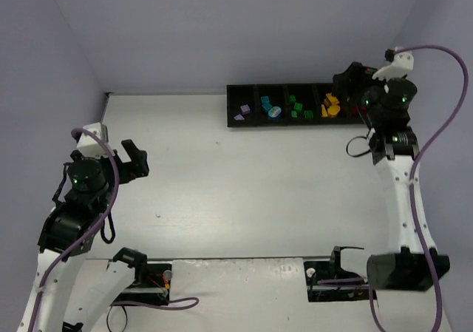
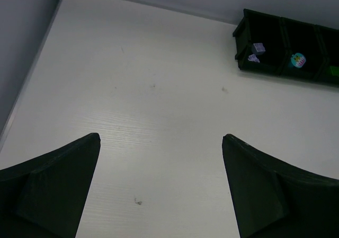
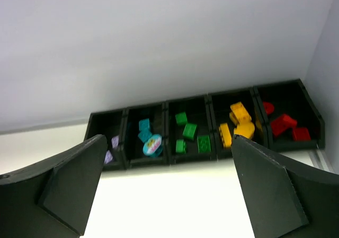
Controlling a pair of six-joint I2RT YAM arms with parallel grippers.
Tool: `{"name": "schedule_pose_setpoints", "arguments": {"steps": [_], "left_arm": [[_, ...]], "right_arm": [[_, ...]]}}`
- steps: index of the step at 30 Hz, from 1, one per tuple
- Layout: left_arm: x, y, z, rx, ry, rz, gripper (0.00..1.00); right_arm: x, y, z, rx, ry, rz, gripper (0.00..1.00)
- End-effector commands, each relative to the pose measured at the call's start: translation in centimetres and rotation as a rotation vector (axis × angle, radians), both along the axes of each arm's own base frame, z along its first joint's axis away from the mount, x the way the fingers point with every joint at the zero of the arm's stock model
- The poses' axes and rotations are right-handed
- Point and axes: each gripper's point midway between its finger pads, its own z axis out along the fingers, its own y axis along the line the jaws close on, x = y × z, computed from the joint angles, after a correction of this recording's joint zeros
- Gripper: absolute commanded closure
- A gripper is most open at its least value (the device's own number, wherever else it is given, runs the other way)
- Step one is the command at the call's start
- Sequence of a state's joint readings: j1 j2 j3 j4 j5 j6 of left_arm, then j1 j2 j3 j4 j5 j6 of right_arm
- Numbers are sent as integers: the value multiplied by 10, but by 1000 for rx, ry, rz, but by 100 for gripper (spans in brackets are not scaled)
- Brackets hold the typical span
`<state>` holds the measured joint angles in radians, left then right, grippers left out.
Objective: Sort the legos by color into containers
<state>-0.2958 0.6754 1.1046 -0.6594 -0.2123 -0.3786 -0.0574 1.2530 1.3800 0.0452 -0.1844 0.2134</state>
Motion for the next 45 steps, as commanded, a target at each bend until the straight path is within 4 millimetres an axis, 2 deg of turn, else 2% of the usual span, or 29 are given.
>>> {"name": "schedule_pose_setpoints", "arguments": {"steps": [1,2,3,4,5,6,7,9,14,25,32,41,45], "left_arm": [[-4,2,10,48,-23,-7,9],[-5,-3,11,45,-25,-27,8],[-7,-3,11,45,-24,-31,8],[-9,-5,12,43,-27,-39,9],[-10,-7,12,39,-28,-50,8],[-12,-8,13,36,-26,-60,8],[-14,-8,16,31,-34,-62,8],[-17,-9,15,26,-30,-71,8],[-24,-13,15,-3,-20,-90,8],[-26,-18,4,-14,5,-111,8],[-12,-20,14,-35,-40,-83,8],[12,-34,-2,-51,26,-83,8],[17,-36,-1,-59,20,-80,8]], "right_arm": [[-49,1,17,10,-63,-11,0],[-59,0,17,9,-65,-20,0],[-68,0,1,10,-21,-26,0],[-87,0,10,1,-51,-27,0],[-95,2,9,-7,-53,-18,0],[-102,3,-1,-11,-29,-12,0],[-114,5,4,-29,-48,1,0],[-124,10,-2,-40,-30,26,0],[-146,10,-1,-65,-38,29,0],[-167,11,-5,-76,-39,31,0],[-171,19,-13,-56,-33,64,0],[-171,28,-15,-43,-28,97,0],[-170,28,-20,-47,-16,95,0]]}}
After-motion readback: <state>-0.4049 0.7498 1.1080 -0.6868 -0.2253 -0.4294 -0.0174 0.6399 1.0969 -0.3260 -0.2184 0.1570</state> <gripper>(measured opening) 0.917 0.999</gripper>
